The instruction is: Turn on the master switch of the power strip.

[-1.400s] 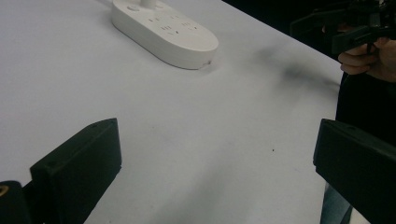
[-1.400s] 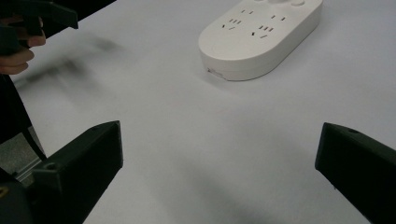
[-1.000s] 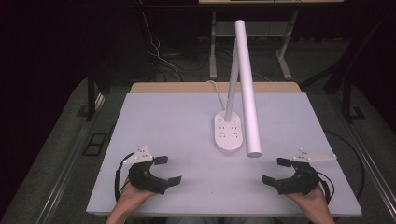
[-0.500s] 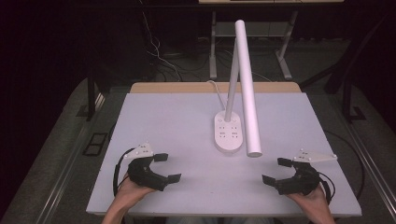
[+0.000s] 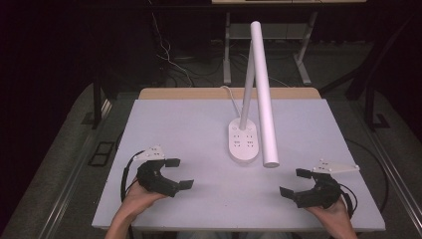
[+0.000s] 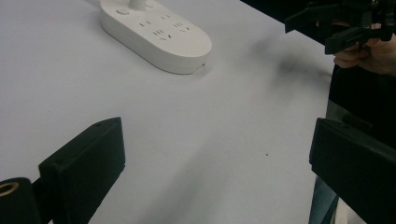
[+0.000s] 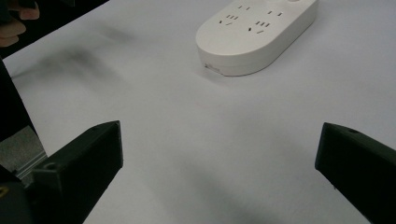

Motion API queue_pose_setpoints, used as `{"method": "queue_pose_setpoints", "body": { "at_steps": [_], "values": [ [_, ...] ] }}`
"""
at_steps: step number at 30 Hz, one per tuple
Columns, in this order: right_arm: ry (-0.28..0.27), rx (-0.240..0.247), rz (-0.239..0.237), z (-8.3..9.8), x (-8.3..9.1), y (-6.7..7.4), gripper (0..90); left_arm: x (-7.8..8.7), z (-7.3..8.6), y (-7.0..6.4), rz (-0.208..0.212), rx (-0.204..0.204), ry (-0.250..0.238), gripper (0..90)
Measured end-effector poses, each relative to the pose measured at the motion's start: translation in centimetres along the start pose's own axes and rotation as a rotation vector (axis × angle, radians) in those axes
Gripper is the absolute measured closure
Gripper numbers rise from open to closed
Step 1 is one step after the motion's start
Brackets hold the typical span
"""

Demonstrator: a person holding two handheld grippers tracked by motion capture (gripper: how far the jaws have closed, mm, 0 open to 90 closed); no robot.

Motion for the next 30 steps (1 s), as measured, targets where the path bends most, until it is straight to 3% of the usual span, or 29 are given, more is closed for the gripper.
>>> {"method": "queue_pose_setpoints", "body": {
  "at_steps": [30],
  "values": [
    [-0.001, -0.011, -0.003, 0.0, 0.1, 0.0, 0.3, 0.0, -3.9, 2.1, -0.028, -0.004, 0.018, 4.3]
  ]
}}
Point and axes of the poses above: each handheld gripper's, and its own axes: x roughly backward along the jaws, z roughly out of its underside, y roughly to its left, the point moved 8 cm from there along -x, roughly forward along the jaws
